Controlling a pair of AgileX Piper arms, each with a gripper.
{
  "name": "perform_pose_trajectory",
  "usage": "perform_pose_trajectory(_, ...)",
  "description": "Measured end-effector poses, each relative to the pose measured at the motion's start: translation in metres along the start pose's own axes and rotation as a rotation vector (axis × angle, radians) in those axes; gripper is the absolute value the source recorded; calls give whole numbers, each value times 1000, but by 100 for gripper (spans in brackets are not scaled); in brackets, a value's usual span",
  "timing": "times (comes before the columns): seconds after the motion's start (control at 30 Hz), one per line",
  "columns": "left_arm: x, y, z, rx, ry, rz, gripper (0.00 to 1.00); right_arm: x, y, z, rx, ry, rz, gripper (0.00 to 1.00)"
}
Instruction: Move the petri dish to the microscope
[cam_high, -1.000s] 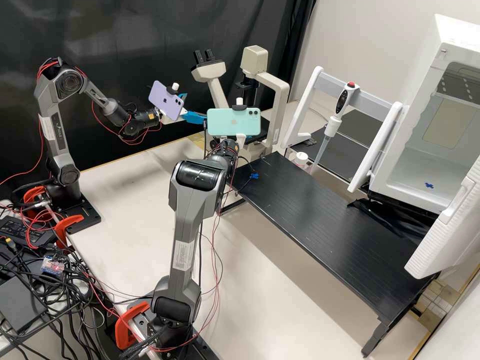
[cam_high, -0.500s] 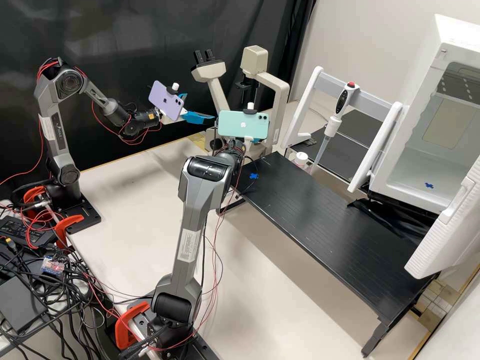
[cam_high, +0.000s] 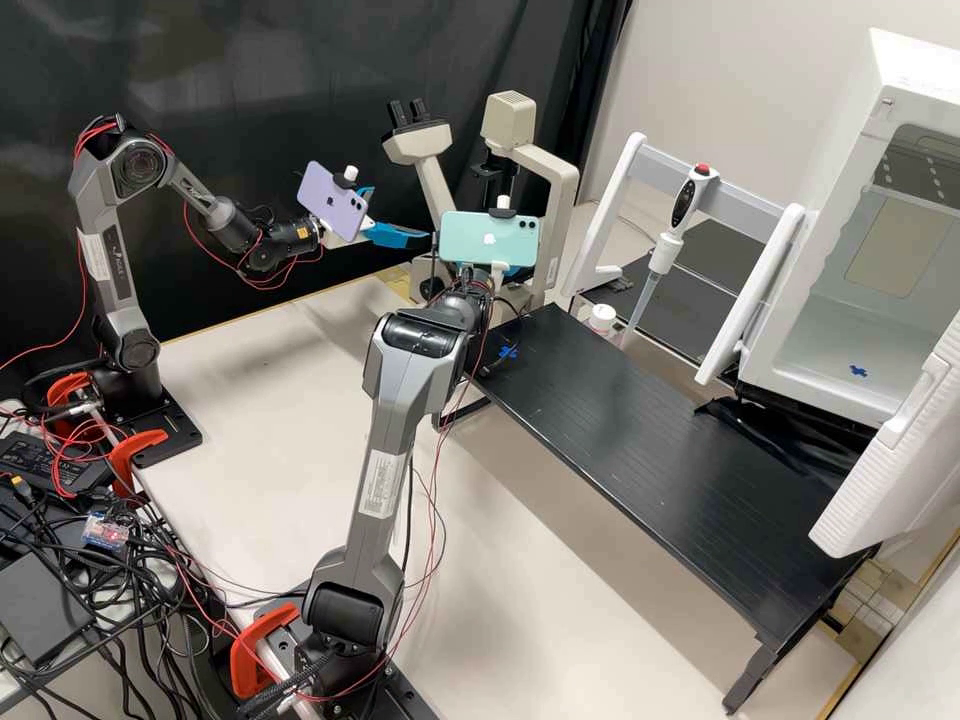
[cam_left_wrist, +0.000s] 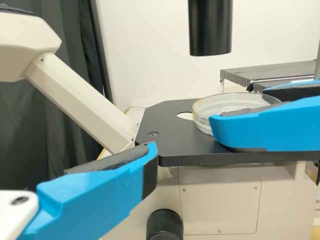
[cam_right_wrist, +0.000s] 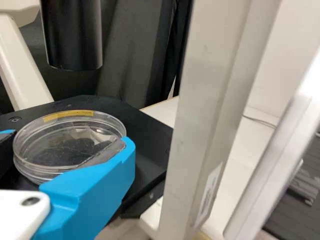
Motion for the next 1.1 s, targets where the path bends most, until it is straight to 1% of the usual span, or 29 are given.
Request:
perform_pose_trajectory(0.1,0,0,0,0,0,0,100,6,2,-1,4,-2,-6,0)
perform_pose_trajectory(0.23,0,0,0,0,0,0,100,12,6,0,-11,1,-6,0)
perform_pose_trajectory(0.37,0,0,0,0,0,0,100,17,10,2,-3,0,-18,0)
perform_pose_trajectory(0.4,0,0,0,0,0,0,100,17,11,2,-2,-2,-19,100)
perform_pose_trajectory(0.47,0,0,0,0,0,0,100,18,12,1,0,-3,-27,100)
perform_pose_trajectory(0.63,0,0,0,0,0,0,100,22,9,5,-13,7,-73,100)
perform_pose_trajectory(0.67,0,0,0,0,0,0,100,22,9,6,-5,3,-79,100)
perform_pose_trajectory(0.7,0,0,0,0,0,0,100,22,7,7,-7,2,-87,100)
perform_pose_trajectory(0.77,0,0,0,0,0,0,100,22,7,8,1,1,-90,100)
perform_pose_trajectory(0.97,0,0,0,0,0,0,100,22,6,10,2,-4,-91,100)
perform_pose_trajectory(1.03,0,0,0,0,0,0,100,19,3,13,9,-18,-96,100)
perform_pose_trajectory(1.07,0,0,0,0,0,0,100,16,1,15,22,-25,-97,100)
perform_pose_trajectory(1.1,0,0,0,0,0,0,100,14,0,16,26,-29,-97,100)
